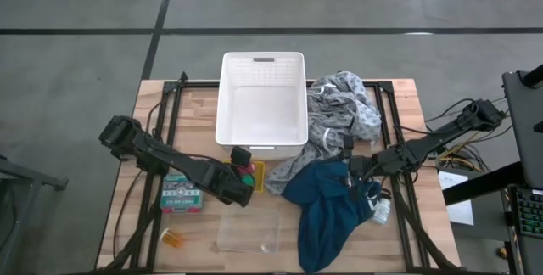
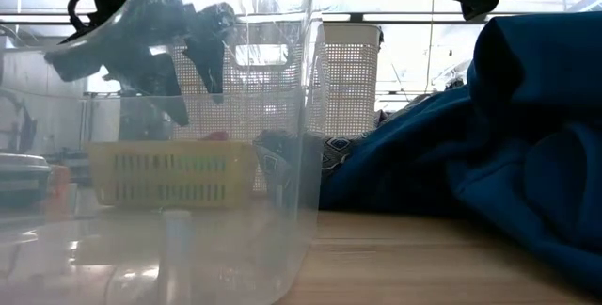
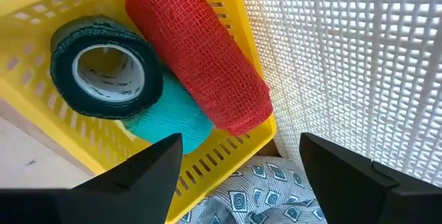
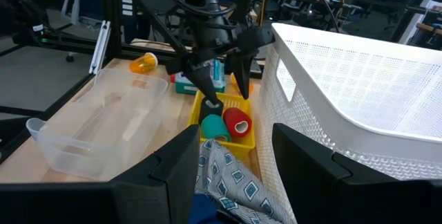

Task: Pick & Place Medicine items
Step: Put the top orange medicine bottle into the transparent bin

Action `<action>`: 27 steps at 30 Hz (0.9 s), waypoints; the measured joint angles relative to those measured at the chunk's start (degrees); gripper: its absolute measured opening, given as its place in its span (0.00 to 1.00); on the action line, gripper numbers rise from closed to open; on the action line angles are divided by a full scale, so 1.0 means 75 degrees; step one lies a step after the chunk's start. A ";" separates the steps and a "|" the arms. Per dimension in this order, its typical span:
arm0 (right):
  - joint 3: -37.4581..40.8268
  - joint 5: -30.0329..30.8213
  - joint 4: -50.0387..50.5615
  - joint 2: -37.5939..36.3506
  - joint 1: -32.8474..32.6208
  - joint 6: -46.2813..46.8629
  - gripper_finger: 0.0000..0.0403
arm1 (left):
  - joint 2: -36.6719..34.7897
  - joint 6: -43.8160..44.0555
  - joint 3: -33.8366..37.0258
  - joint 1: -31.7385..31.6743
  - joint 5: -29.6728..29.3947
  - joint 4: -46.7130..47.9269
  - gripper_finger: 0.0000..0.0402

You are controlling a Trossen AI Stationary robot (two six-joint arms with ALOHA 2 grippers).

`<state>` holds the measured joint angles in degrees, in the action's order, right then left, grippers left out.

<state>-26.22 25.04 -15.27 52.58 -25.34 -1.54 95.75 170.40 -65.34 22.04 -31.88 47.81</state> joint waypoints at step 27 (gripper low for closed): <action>0.0006 0.0003 0.0000 0.0002 -0.0001 0.0000 0.44 | -0.1220 -0.8643 0.0003 0.0006 0.0338 0.0253 0.43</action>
<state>-26.17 25.06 -15.27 52.60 -25.34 -1.54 86.61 105.58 -65.32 22.09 -29.34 49.71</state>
